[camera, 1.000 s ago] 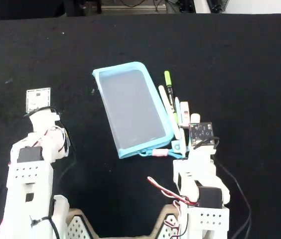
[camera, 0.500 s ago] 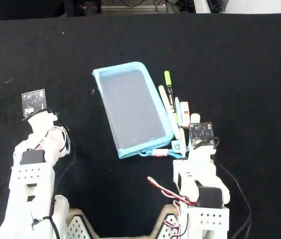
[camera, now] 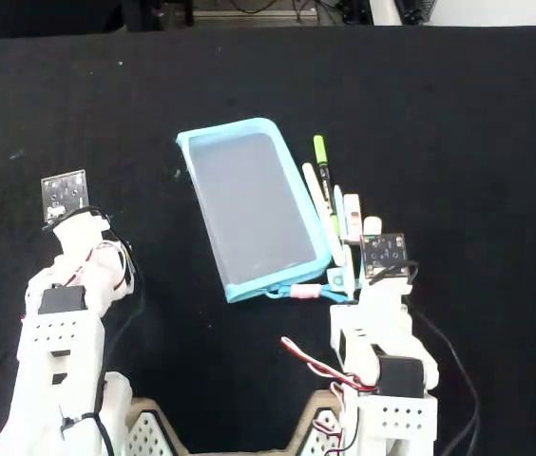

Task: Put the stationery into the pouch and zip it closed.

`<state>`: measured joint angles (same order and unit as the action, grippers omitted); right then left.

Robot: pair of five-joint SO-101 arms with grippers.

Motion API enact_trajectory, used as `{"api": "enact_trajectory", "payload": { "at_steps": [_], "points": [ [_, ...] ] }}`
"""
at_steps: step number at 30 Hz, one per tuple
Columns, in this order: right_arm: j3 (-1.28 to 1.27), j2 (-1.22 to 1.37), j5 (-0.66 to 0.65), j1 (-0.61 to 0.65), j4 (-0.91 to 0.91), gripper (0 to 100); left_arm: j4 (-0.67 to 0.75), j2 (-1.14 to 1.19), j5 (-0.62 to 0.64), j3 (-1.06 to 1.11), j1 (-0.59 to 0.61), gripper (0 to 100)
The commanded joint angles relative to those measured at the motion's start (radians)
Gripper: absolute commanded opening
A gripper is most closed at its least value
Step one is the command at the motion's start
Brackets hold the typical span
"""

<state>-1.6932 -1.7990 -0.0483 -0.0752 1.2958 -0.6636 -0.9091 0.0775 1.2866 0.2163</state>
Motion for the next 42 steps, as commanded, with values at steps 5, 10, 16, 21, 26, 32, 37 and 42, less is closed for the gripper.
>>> {"api": "enact_trajectory", "payload": {
  "at_steps": [5, 10, 16, 21, 26, 32, 37, 42],
  "points": [
    [0.008, -0.074, 0.002, 0.009, 0.002, 1.2, -0.011, 0.002, 0.006, -0.016, 0.001, 12],
    [0.008, -0.074, 0.002, 0.009, 0.002, 1.2, -0.023, 0.0, 0.006, -0.019, 0.001, 12],
    [0.008, -0.074, 0.002, 0.009, 0.002, 1.2, -0.023, 0.0, 0.006, -0.021, 0.001, 12],
    [0.008, -0.074, 0.002, 0.009, 0.002, 1.2, -0.023, 0.0, 0.006, -0.022, 0.001, 12],
    [0.008, -0.074, 0.002, 0.009, 0.002, 1.2, -0.025, 0.0, 0.006, -0.022, 0.001, 12],
    [0.008, -0.074, 0.002, 0.009, 0.002, 1.2, -0.087, 0.0, 0.006, -0.058, 0.001, 12],
    [0.008, -0.074, 0.002, 0.009, 0.002, 1.2, -0.094, 0.0, 0.006, -0.061, 0.001, 12],
    [0.008, -0.074, 0.002, 0.009, 0.002, 1.2, -0.094, 0.0, 0.006, -0.062, -0.001, 12]
  ]
}}
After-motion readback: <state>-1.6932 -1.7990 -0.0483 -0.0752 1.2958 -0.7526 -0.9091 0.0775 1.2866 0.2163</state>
